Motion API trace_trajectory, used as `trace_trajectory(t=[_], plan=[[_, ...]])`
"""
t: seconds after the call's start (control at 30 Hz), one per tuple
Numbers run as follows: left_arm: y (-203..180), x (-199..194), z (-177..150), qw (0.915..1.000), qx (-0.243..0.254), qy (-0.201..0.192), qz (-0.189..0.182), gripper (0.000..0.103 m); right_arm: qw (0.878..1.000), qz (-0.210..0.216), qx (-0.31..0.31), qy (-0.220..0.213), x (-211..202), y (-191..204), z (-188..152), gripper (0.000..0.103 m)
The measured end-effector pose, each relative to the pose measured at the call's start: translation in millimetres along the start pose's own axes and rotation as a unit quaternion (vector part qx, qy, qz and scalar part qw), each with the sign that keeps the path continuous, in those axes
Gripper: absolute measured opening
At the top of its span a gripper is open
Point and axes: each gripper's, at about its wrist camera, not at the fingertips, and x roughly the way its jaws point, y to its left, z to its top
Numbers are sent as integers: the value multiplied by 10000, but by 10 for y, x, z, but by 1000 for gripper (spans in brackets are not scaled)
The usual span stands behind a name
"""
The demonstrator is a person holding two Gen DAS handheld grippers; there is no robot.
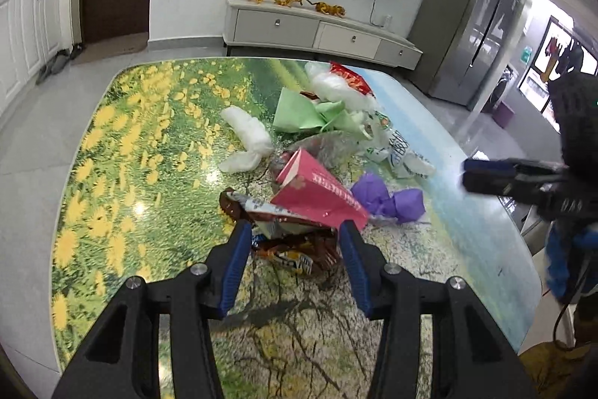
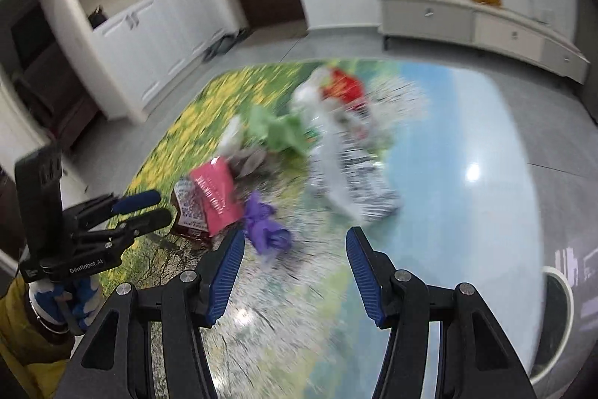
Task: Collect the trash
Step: 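Grasp brown wrapper with left gripper while right gripper grasps purple glove, then carry both held items to the bin and open both grippers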
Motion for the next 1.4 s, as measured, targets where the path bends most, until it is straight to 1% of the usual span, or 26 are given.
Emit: trace_trajectory(t=[0.13,0.33,0.37,0.4,0.43,0.47,0.5,0.57,0.6,0.7,0.8,0.93,1.03,1.17,1.27,1.37,1.4], plan=[[40,140,49,9999,-29,79,-77,47,9990,88,-311,303,294,127,71,54],[75,297,-12,9994,-144,272,-123,47,9962,88,-576,644,667,199,100,54],[78,306,-30,9994,-156,297,-129,46,9959,92,-593,683,701,200,80,50],[82,307,-42,9994,-156,287,-125,46,9955,105,-606,717,729,201,50,44],[81,299,-57,9994,-156,273,-124,45,9954,113,-614,733,749,195,39,42],[79,293,-67,9994,-166,268,-128,44,9955,108,-640,687,746,192,20,38],[76,286,-71,9994,-173,263,-138,41,9955,133,-638,694,744,189,6,37],[58,254,-90,9993,-189,249,-212,27,9956,188,-624,680,701,186,-70,37],[48,242,-97,9992,-189,256,-242,25,9955,194,-636,673,676,183,-88,36],[3,167,-149,9996,-125,205,-160,17,9959,256,-621,601,580,183,-179,36],[-44,45,-221,9998,-106,140,-114,16,9968,311,-571,472,430,176,-236,36],[-154,-225,-263,9999,45,-77,-46,15,9984,314,-428,181,164,94,-287,36],[-329,-434,-221,9992,293,-257,-47,15,9994,240,-247,-96,-114,-44,-368,36],[-721,-563,-62,9956,814,-402,-238,15,9988,-13,128,-471,-466,-372,-452,36],[-1141,-485,121,9890,1330,-406,-498,15,9954,-372,521,-711,-745,-721,-525,36],[-1637,-275,302,9788,1849,-282,-835,15,9873,-845,1022,-878,-1031,-1189,-663,36],[-1837,-176,359,9742,2024,-213,-977,15,9838,-995,1179,-911,-1105,-1343,-718,36]])
